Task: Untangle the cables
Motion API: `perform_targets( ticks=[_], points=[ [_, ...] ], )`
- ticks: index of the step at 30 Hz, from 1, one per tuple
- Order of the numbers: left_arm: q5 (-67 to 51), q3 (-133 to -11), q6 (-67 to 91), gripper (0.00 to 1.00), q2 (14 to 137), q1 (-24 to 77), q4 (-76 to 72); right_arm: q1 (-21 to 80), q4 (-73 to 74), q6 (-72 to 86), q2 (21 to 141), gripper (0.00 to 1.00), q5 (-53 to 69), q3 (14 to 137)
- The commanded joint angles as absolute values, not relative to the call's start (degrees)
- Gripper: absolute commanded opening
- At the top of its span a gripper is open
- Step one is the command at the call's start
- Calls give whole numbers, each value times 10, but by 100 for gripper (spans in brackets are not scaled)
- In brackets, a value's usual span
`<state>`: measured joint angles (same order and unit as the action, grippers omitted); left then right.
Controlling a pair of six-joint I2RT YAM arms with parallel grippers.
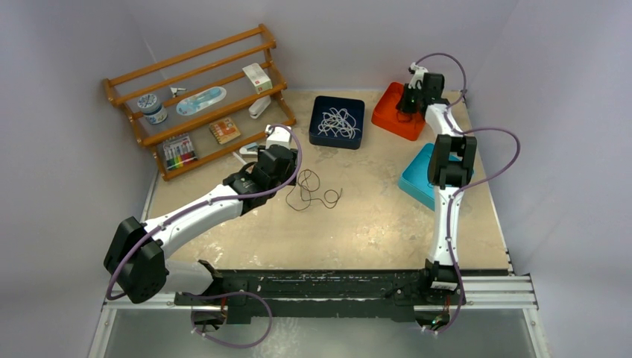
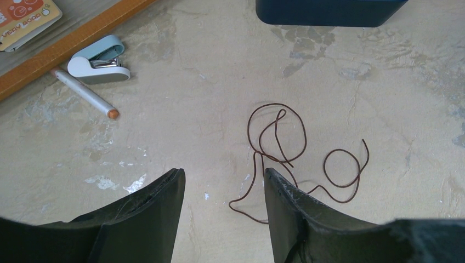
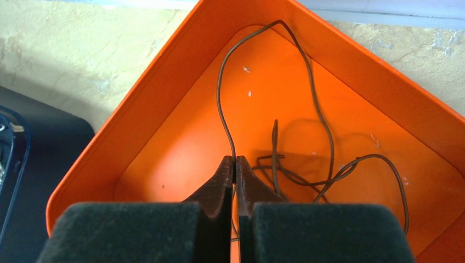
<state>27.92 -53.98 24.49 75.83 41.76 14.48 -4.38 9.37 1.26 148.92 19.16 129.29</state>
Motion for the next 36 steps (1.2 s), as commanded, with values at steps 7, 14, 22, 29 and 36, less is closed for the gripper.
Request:
perform_targets(
  ticks=[7, 14, 22, 29, 36],
  points=[
    [281, -537, 252, 54, 749, 415, 129, -33, 69, -16, 1383, 26, 181, 1255],
    [275, -537, 258, 56, 749, 416, 127, -33, -14, 10, 1268, 42, 147, 1152],
    [246, -541, 266, 57, 766, 416, 110, -9, -128, 100, 1133, 44, 146, 972],
    [211, -540, 276, 57, 794, 415, 92, 60, -166, 157, 1011, 45, 159, 810],
    [187, -560, 279, 57, 838, 416, 55, 124, -185, 202, 907, 47, 188, 636]
  ],
)
